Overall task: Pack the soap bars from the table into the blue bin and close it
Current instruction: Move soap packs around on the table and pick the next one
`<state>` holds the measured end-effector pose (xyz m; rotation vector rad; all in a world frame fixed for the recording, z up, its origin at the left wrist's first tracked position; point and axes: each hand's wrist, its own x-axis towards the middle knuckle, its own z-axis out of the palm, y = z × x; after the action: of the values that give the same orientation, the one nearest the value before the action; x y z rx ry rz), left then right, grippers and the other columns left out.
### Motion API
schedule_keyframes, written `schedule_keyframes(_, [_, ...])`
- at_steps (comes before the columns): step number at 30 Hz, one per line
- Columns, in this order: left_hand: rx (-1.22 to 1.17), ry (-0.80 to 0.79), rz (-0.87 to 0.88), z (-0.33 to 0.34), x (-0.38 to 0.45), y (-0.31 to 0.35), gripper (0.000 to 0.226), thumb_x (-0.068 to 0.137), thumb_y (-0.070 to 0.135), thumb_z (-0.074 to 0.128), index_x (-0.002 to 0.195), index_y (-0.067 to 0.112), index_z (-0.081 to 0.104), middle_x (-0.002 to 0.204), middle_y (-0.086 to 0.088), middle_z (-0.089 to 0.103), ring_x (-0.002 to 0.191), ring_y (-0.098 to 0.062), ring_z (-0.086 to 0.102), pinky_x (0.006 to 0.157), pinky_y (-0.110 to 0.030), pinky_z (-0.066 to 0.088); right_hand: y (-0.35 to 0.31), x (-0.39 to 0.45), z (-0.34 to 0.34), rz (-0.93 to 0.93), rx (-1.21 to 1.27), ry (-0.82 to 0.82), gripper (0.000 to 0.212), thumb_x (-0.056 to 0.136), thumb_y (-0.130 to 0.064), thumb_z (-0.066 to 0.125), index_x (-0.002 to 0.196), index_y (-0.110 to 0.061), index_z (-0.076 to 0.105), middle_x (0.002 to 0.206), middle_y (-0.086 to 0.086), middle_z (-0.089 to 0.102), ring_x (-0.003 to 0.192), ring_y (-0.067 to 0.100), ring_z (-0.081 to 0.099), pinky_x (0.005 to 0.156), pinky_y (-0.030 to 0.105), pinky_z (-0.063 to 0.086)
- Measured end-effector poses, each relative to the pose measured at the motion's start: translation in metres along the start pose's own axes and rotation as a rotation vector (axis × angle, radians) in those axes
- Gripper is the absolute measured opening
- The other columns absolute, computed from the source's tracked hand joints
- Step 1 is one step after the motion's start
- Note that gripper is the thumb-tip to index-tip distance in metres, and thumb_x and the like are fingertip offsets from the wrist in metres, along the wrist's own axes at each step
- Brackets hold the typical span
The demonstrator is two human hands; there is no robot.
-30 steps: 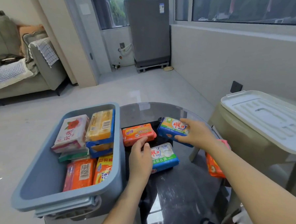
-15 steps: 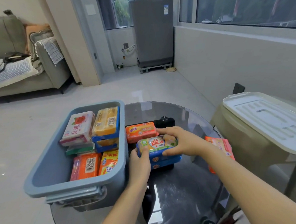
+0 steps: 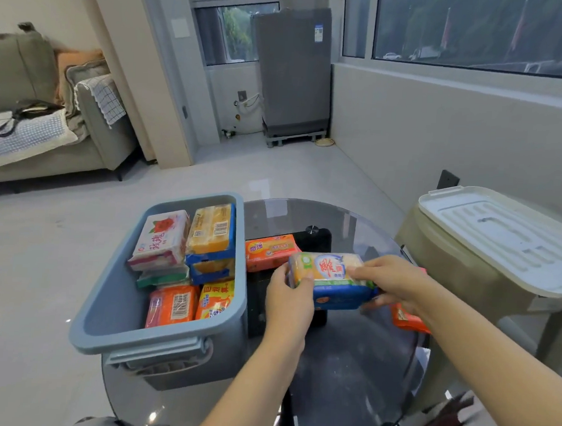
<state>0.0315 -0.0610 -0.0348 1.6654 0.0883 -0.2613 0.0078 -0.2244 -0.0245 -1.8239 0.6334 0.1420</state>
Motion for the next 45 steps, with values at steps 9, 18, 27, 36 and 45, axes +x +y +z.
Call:
schedule_keyframes(9, [0.077, -0.092, 0.297, -0.037, -0.025, 0.073, 0.054, 0.086, 0.024, 0.062, 0.134, 0.032, 0.038, 0.128, 0.003, 0.052, 0.09, -0.01, 0.06, 0.042, -0.006, 0.045, -0.045, -0.045, -0.016, -0.315, 0.202, 0.09, 0.015, 0.082, -0.03, 0.065, 0.088, -0.016, 0.069, 0.09, 0.008, 0.068, 0.083, 0.019, 0.064, 0.059, 0.029, 0.056])
schedule_keyframes(18, [0.049, -0.088, 0.156, -0.137, -0.011, 0.118, 0.048, 0.077, 0.035, 0.07, 0.118, 0.014, 0.056, 0.112, -0.011, 0.067, 0.09, -0.023, 0.069, 0.052, -0.029, 0.055, -0.117, -0.057, 0.044, -0.538, 0.159, -0.032, 0.006, 0.081, -0.027, 0.067, 0.083, -0.022, 0.068, 0.075, -0.002, 0.069, 0.061, 0.005, 0.066, 0.05, 0.017, 0.052])
schedule_keyframes(27, [-0.022, -0.272, -0.079, -0.212, -0.001, 0.105, 0.049, 0.058, 0.027, 0.073, 0.097, -0.003, 0.064, 0.077, -0.013, 0.075, 0.068, -0.019, 0.073, 0.055, -0.028, 0.059, -0.174, -0.032, 0.119, -0.598, -0.214, -0.155, 0.026, 0.087, -0.031, 0.058, 0.101, -0.011, 0.068, 0.095, 0.008, 0.07, 0.08, 0.015, 0.062, 0.069, 0.025, 0.053])
schedule_keyframes(36, [0.474, -0.477, -0.248, -0.221, 0.016, 0.091, 0.044, 0.078, 0.046, 0.066, 0.1, 0.008, 0.067, 0.077, -0.007, 0.071, 0.055, -0.011, 0.064, 0.05, -0.019, 0.051, -0.174, -0.029, 0.136, -0.526, -0.685, -0.392, 0.029, 0.092, -0.037, 0.049, 0.105, -0.018, 0.066, 0.103, -0.001, 0.068, 0.093, 0.011, 0.063, 0.077, 0.023, 0.05])
schedule_keyframes(45, [0.664, -0.516, -0.298, -0.193, 0.035, 0.077, 0.045, 0.082, 0.044, 0.063, 0.101, 0.004, 0.066, 0.074, -0.004, 0.071, 0.062, -0.013, 0.066, 0.061, -0.023, 0.055, -0.156, -0.021, 0.155, -0.653, -1.074, -0.115, 0.028, 0.085, -0.04, 0.058, 0.1, -0.02, 0.072, 0.095, -0.002, 0.072, 0.084, 0.012, 0.063, 0.077, 0.027, 0.052])
